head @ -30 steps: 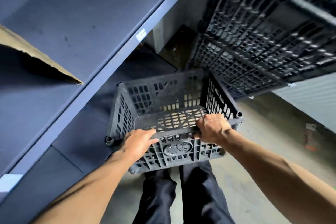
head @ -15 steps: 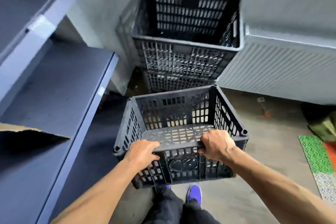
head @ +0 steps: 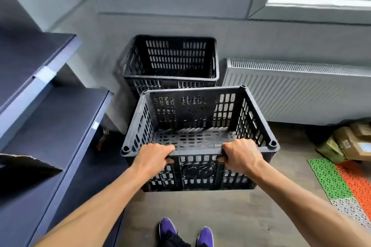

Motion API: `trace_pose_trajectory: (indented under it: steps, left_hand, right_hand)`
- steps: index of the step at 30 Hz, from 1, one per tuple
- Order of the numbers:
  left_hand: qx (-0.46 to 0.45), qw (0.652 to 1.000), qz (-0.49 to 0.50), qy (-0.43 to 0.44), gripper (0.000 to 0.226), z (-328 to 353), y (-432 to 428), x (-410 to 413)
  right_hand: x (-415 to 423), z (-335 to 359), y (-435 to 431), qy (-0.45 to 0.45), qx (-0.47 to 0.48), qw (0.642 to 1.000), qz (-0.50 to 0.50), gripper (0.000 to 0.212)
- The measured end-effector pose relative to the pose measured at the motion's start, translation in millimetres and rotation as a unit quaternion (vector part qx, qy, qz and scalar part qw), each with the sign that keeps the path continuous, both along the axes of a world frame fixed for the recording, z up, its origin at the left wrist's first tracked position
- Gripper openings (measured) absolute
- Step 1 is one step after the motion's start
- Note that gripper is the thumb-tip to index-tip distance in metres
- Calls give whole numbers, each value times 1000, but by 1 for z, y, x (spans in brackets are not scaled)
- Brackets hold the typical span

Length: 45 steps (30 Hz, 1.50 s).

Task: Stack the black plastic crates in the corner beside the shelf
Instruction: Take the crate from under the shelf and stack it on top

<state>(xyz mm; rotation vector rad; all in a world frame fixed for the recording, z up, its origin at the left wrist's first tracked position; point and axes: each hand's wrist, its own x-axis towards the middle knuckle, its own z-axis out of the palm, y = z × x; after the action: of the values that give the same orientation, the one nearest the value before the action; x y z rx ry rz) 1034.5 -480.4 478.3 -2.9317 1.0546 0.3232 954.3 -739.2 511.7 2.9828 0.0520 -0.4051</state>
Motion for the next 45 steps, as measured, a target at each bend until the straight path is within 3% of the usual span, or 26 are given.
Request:
trace_pose_trajectory:
  steps: [7,22,34,45]
  left_hand:
    - [-32,997,5,-70,12,53,-16,-13]
    - [-90,971,-10,-222,28,155,1,-24]
    - [-113,955,-10,-275,26,185,16,-2]
    - [-120,955,-30,-270,26,189,35,83]
  right_hand:
    - [-11,47,-21,-81,2,997,15,31]
    - [-30,136,-21,-214,28,974,64,27]
    - [-9,171,-8,-264,9,961,77,23]
    - [63,172,16,-266,-4,963,49,28]
